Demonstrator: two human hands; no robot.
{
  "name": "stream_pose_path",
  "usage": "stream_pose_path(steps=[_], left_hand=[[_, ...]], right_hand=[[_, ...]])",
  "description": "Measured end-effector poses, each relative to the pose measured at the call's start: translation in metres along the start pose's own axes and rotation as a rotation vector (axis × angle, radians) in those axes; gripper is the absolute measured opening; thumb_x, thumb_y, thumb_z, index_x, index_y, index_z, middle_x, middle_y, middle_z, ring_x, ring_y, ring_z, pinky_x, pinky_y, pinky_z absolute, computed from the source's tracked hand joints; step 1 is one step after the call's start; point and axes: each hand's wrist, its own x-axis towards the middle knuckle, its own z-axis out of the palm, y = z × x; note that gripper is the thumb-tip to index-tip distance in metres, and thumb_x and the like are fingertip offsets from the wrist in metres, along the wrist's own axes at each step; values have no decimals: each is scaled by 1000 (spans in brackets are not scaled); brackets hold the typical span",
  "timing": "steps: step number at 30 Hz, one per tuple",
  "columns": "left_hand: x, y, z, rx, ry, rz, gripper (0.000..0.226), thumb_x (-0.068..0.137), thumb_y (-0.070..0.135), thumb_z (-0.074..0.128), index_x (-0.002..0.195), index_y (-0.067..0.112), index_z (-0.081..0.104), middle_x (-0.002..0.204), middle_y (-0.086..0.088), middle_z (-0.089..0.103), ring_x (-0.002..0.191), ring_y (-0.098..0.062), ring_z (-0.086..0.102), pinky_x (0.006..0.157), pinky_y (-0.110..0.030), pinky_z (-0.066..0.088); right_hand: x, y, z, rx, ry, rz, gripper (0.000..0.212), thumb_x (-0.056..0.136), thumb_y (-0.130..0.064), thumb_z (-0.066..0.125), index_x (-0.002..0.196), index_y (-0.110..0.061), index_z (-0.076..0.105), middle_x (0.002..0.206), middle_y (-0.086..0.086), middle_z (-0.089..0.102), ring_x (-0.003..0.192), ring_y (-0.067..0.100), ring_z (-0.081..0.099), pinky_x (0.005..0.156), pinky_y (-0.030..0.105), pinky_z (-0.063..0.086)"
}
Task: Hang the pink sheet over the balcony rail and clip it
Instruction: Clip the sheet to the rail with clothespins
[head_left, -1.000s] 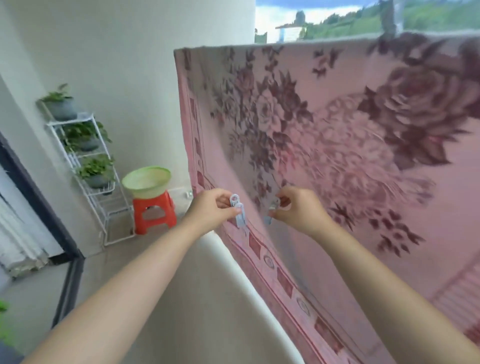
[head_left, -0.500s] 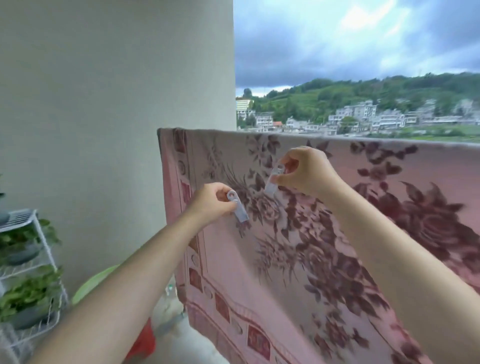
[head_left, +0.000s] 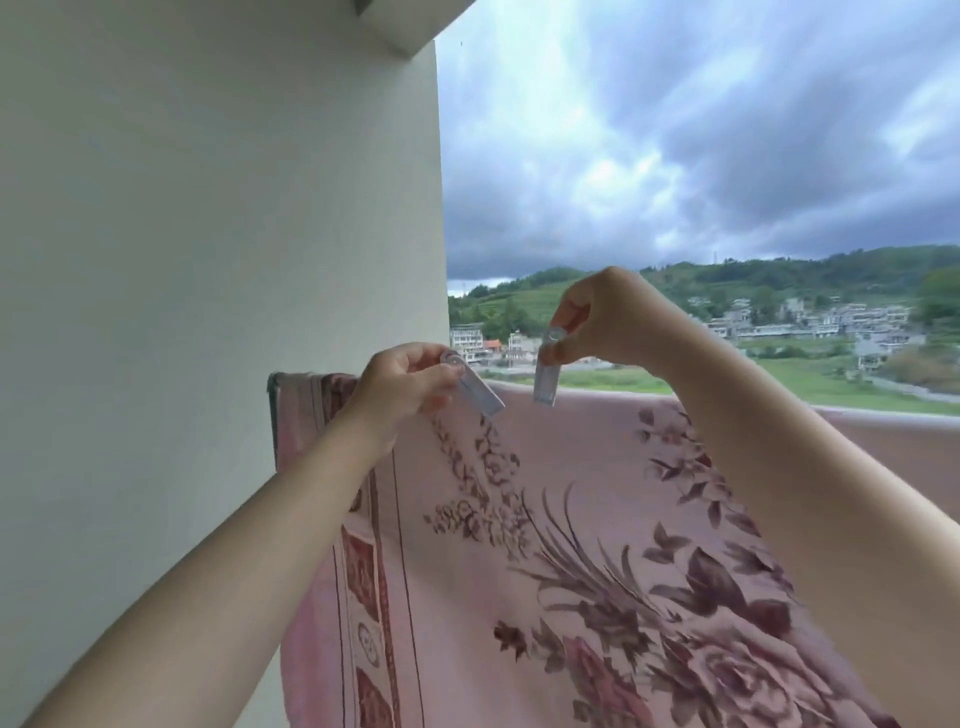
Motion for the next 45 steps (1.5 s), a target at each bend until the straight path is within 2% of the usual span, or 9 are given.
stream_pose_path(steps=[4,9,14,16,19,28,34,39,45], left_hand=[[60,-40,-30,-202,-36,81,16,86,6,54,77,17,62,60,10,68,55,3,63,51,-11,52],[131,-77,-51,-495,-205,94,4,78,13,60,75,15,62,53,9,68,55,-5,61,48,-12,51],[180,-103,-54,-633,-424,98,23,65,31,73,76,15,61,55,9,70,64,-13,62,49,-12,51],[189,-110,-50,-648,-503,104,50,44,47,82,78,15,62,57,9,71,59,-7,65,49,-12,51],[191,-114,-44,-639,-556,111,2,79,18,62,77,16,61,54,11,70,59,-5,62,48,-11,50],[173,-96,-35,-568,-588,301,16,83,7,58,77,22,59,61,12,69,57,8,64,55,-9,53],[141,-62,8,-603,-670,315,13,83,7,58,78,19,60,78,1,63,72,-9,60,54,-9,52],[113,-25,52,-579,-668,324,16,83,8,60,97,0,63,75,2,61,69,-10,58,53,-8,51],[96,-15,82,-529,-635,288,22,84,9,59,103,-2,60,78,3,61,72,-8,58,54,-8,51]], right_hand=[[48,-2,30,-2,16,56,34,63,-17,79,91,0,69,92,19,70,75,20,57,72,30,50],[88,-9,48,99,16,246,18,62,-7,78,78,-3,71,60,7,65,52,10,58,65,22,54],[108,-25,53,22,27,406,10,64,-1,76,66,-8,68,40,-10,59,35,-3,55,45,7,50],[109,-28,51,2,5,475,12,66,0,73,64,-9,67,42,-8,60,36,-3,55,44,7,49],[107,-31,41,-22,-33,549,19,67,2,71,57,-12,64,45,-7,63,41,-1,58,49,9,52],[80,-35,7,-129,-86,677,19,68,5,68,59,-11,63,43,-9,65,45,-2,59,49,10,49],[32,-26,-29,-177,-67,764,20,71,4,67,59,-12,63,42,-11,63,44,-4,56,51,9,49],[13,-20,-54,-170,-81,740,21,74,6,63,61,-9,59,40,-11,61,41,-6,53,46,5,44],[10,-6,-57,-187,-215,665,19,72,3,67,63,-13,63,44,-13,63,46,-5,56,50,7,46]])
